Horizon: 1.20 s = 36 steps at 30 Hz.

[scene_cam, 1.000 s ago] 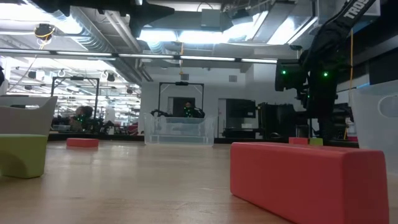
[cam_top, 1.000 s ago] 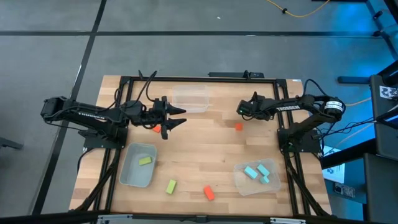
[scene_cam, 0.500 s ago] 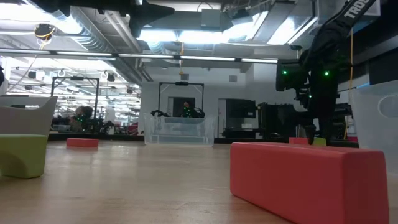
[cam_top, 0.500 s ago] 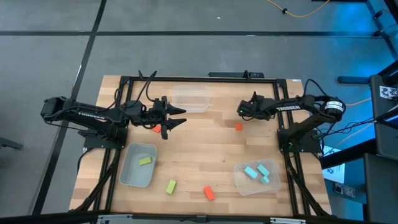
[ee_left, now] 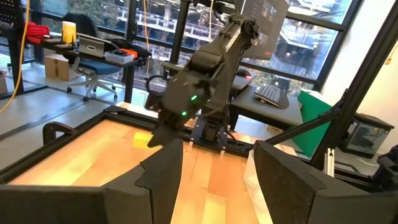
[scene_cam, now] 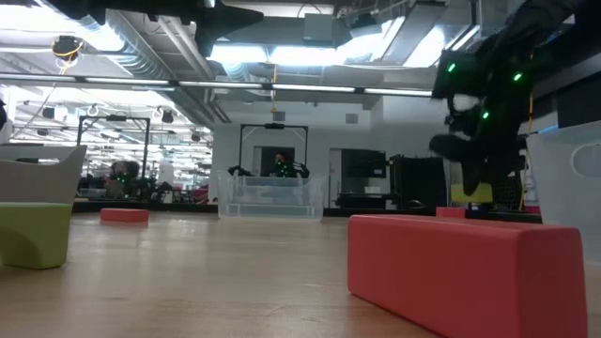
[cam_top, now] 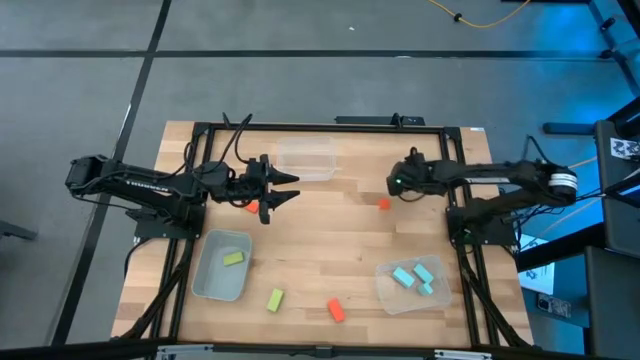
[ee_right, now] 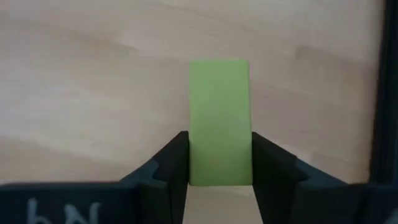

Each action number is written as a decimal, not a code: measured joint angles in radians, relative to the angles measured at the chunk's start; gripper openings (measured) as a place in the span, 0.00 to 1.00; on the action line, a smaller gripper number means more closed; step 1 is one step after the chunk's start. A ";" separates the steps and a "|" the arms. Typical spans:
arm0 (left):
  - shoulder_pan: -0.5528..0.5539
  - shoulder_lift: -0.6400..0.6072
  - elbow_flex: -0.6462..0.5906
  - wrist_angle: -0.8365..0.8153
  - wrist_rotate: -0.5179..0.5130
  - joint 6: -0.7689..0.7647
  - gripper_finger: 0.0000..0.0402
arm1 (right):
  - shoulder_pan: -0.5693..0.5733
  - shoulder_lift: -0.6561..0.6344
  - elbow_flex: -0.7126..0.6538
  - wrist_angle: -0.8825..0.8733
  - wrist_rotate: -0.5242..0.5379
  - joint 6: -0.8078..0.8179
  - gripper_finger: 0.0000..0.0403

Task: Sort & place blocks by color
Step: Put the top right lime green half pillar block into the gray bin

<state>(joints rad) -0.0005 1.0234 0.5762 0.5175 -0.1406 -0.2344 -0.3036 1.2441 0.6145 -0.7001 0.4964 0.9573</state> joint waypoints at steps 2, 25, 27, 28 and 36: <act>0.000 0.000 0.000 0.000 0.000 0.000 0.48 | 0.032 -0.077 -0.031 0.021 -0.001 -0.038 0.33; 0.000 0.000 0.000 0.000 0.000 -0.056 0.48 | 0.271 -0.464 -0.174 0.946 -0.465 -0.391 0.33; 0.000 0.000 0.000 -0.002 0.000 -0.071 0.48 | 0.289 -0.447 -0.121 0.947 -0.467 -0.450 0.33; 0.000 0.000 0.000 -0.006 0.001 -0.072 0.48 | 0.296 -0.439 -0.101 0.946 -0.467 -0.480 0.33; 0.000 0.000 0.000 -0.010 0.002 -0.071 0.48 | 0.303 -0.398 -0.050 0.906 -0.465 -0.542 0.33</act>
<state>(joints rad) -0.0006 1.0233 0.5762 0.5072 -0.1387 -0.3058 -0.0010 0.8457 0.5644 0.2058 0.0319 0.4152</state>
